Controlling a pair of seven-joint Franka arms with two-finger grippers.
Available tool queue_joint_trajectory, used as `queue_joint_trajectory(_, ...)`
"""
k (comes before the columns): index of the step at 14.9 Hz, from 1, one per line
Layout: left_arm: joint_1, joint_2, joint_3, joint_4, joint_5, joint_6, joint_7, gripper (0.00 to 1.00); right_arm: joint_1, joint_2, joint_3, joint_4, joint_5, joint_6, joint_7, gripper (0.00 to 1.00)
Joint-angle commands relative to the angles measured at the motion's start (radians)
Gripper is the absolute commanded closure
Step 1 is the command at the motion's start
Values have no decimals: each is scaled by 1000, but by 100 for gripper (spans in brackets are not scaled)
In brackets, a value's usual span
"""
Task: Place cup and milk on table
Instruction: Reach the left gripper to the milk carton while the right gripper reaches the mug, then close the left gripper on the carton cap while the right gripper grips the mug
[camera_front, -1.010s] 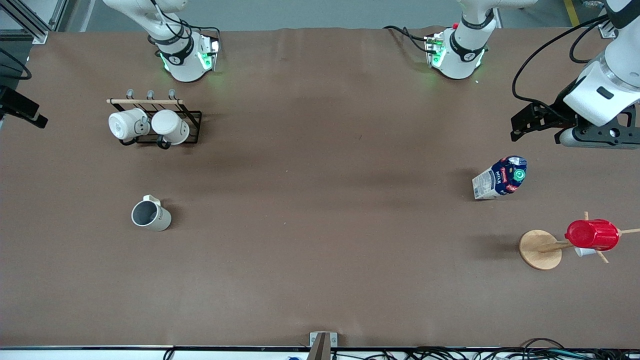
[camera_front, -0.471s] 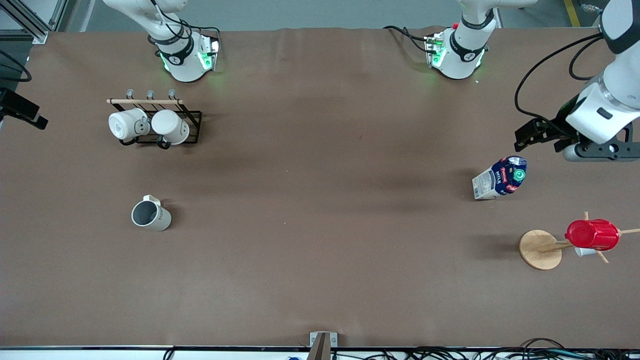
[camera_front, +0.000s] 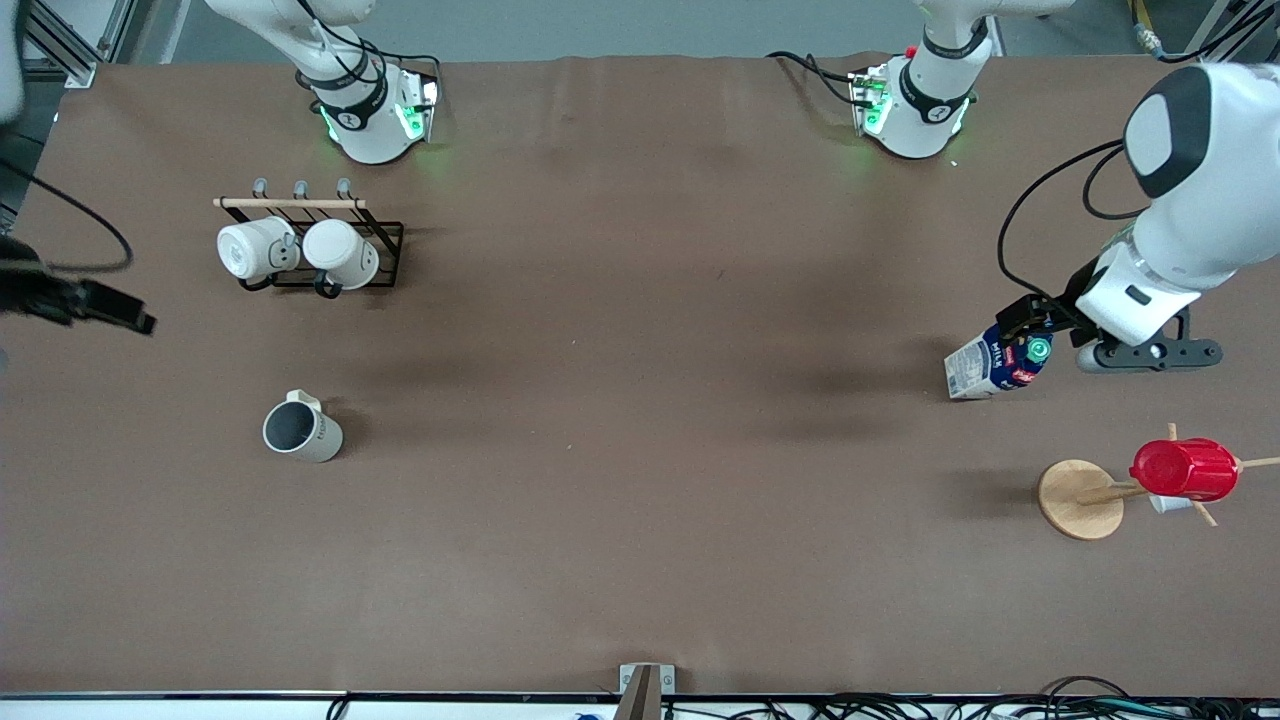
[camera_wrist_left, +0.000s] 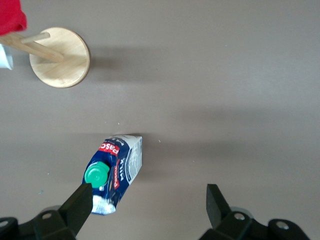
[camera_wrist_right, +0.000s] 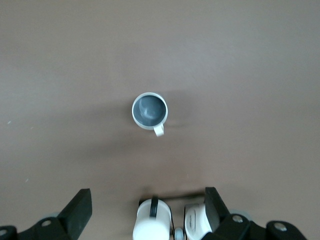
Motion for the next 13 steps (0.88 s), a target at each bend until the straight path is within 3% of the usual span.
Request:
queue_joint_trajectory(1, 12, 4, 11, -61, 0, 78, 13, 0, 1, -5, 0, -211, 11, 235, -79, 0)
queue_joint_trajectory(3, 9, 18, 38, -93, 7, 143, 23, 0, 3, 38, 0, -326, 8, 431, -90, 0)
queue_joint_trajectory(8, 11, 60, 58, -132, 13, 189, 33, 0, -8, 193, 0, -399, 3, 700, -264, 0)
queue_joint_trajectory(13, 12, 75, 81, -149, 13, 207, 60, 0, -9, 228, 0, -456, 3, 800, -357, 0)
